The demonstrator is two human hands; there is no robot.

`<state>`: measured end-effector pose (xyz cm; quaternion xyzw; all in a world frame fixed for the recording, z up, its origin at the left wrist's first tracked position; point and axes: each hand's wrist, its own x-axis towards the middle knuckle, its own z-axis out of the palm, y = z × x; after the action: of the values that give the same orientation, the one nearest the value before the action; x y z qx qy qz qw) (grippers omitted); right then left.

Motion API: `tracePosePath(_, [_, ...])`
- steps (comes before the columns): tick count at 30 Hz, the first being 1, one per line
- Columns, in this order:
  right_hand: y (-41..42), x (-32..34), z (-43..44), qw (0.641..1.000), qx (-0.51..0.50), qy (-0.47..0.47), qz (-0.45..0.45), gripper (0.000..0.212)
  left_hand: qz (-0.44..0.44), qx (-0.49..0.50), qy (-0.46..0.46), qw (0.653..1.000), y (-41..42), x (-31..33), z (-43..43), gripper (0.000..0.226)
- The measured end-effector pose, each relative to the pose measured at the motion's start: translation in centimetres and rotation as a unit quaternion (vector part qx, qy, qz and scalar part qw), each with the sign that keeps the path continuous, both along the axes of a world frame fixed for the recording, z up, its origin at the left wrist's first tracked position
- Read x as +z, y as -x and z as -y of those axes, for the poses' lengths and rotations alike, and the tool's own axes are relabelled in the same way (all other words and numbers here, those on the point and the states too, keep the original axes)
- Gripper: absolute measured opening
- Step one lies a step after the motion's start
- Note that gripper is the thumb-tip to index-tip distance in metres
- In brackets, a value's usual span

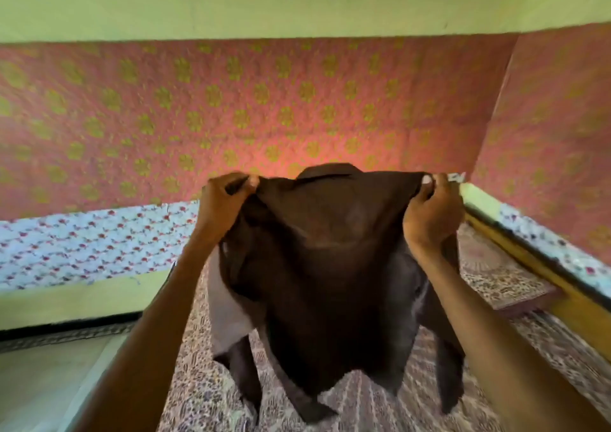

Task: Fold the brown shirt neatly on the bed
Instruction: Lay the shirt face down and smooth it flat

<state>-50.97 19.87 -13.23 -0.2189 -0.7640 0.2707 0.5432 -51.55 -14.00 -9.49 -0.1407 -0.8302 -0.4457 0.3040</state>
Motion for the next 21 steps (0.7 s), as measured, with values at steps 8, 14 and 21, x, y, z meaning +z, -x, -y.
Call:
tracePosePath(8, [-5.2,-0.2,-4.3,0.993,-0.069,-0.019,0.093,0.025,0.103,-0.113,-0.02,0.988,-3.6,-0.7,0.2,0.027])
tracePosePath(14, [-6.7,-2.9,-3.6,0.991,-0.088,-0.019,0.095,0.026,0.116,-0.064,-0.053,0.99,-3.9,-2.5,-1.0,0.008])
tracePosePath(21, [-7.6,-8.6,-2.8,0.992,-0.082,0.064,0.071,0.031,-0.024,0.109,-0.09,0.99,-5.4,-10.3,-4.5,0.018])
